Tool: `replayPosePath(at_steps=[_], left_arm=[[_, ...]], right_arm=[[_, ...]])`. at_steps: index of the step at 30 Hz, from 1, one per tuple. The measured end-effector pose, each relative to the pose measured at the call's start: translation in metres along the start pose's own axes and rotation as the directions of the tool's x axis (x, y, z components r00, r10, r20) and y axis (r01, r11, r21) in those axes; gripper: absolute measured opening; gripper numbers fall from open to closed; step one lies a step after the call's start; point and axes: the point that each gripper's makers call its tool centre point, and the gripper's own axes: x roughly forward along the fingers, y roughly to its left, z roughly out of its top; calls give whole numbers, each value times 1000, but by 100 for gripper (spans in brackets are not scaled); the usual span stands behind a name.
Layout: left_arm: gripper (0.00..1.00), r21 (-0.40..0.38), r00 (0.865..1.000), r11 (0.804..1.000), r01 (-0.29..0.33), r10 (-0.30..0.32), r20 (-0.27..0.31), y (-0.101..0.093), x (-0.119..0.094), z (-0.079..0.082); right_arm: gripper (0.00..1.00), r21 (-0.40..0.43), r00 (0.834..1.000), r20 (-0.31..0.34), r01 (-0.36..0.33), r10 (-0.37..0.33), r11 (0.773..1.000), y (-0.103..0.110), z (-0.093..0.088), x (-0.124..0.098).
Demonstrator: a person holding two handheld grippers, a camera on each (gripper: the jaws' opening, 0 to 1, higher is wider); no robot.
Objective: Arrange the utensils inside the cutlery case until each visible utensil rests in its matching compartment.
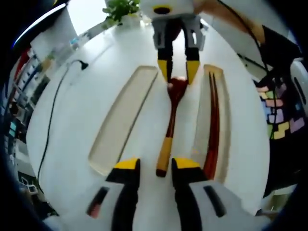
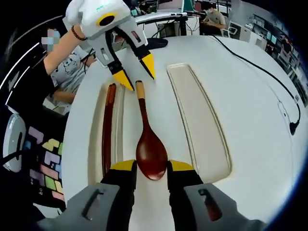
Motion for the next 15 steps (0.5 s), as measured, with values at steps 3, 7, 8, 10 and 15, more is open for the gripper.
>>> replayPosePath(at_steps=[3,7,8,10,15], left_arm=[[27,-1,1000,1000,6,-6,-8,-2,4,0],[25,5,1000,1000,4,-3,-13,-3,4,4],[25,9,1000,1000,2,-2,-20,-3,5,4],[25,0,1000,1000,-6,6,-30,-2,6,6],[16,-41,999,998,38,-39,-21,-4,9,10]], right_arm=[[25,55,1000,10,-29,29,998,0,1,0],[25,156,997,38,-76,71,985,0,3,-1],[25,181,996,46,-89,82,979,0,3,-1],[25,215,993,59,-111,100,970,-1,3,-2],[25,247,985,86,-167,150,954,1,4,-1]])
